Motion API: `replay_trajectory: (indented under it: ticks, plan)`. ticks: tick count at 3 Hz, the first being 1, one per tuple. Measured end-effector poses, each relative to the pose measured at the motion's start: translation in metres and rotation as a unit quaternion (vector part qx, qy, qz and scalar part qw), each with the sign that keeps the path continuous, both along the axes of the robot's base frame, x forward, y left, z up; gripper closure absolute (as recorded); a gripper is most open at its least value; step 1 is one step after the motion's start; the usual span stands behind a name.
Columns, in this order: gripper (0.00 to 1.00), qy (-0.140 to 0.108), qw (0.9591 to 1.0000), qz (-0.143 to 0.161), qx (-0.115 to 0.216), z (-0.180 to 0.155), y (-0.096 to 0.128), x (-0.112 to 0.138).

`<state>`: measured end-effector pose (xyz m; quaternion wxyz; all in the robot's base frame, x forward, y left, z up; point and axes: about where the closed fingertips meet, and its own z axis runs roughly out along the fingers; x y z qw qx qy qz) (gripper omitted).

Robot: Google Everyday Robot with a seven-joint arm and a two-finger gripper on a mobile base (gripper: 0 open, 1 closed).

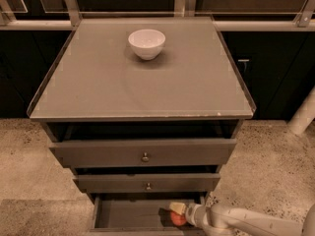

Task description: Place apple into bottom drawer

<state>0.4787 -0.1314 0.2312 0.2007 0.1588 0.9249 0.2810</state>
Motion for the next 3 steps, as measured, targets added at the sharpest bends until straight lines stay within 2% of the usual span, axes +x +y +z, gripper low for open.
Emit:
replay_trajectory:
  ticks: [1,3]
  plan:
    - [1.00,-0.003,0.9997,-0.024,0.008,-0.018,0.002,0.011]
    - [1.00,0.012,0.9980,-0.061,-0.005,-0.049,-0.003,0.019]
